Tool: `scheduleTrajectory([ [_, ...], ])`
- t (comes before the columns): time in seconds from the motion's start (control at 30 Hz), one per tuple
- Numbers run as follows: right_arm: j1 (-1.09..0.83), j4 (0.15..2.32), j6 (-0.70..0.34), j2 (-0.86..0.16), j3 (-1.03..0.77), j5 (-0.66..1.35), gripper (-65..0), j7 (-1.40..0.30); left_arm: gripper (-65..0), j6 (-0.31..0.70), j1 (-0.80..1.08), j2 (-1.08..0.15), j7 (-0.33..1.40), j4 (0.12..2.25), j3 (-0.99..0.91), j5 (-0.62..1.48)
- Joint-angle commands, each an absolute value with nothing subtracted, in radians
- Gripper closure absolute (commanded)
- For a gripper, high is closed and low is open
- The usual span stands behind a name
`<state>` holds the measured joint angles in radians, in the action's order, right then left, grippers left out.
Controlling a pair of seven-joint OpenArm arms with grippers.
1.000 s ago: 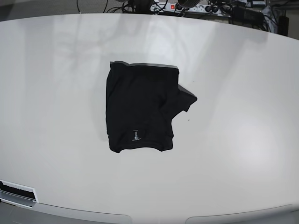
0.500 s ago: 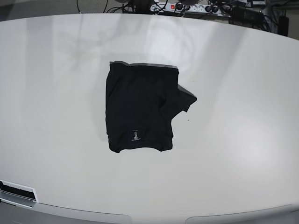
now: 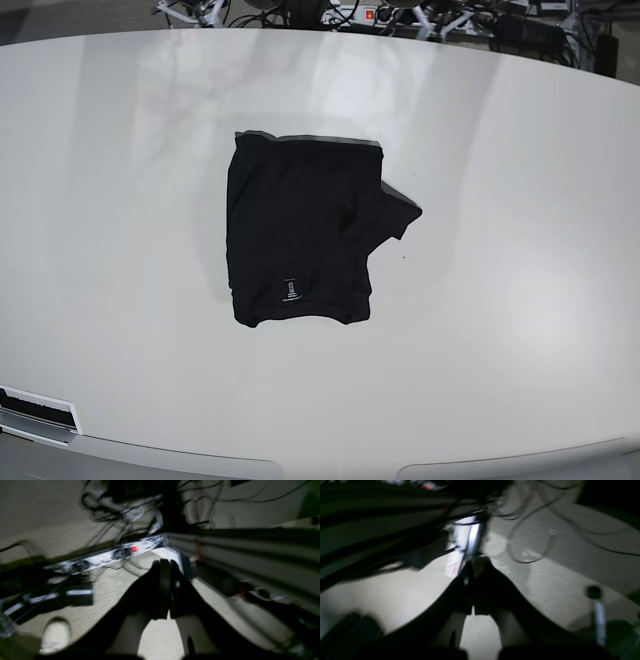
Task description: Layout the t-shirt on the table in an organized manner, then fold the t-shirt properly
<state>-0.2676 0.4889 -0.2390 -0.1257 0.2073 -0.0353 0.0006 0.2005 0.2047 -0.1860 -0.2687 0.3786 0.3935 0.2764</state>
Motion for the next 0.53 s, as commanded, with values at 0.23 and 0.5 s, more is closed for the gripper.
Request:
scheduleTrajectory([
  [0.23,-0.245,0.491,-0.286,-0.099,0.223,-0.06,0.0,-0.001,0.0,0.186,0.199,-0.199,-0.284,0.387,0.394,0.376],
  [0.5,-0.237,0.492,-0.257,-0.065,0.223,-0.06,0.0,-0.012,0.0,0.186,0.184,-0.202,-0.281,0.399,0.393,0.388],
])
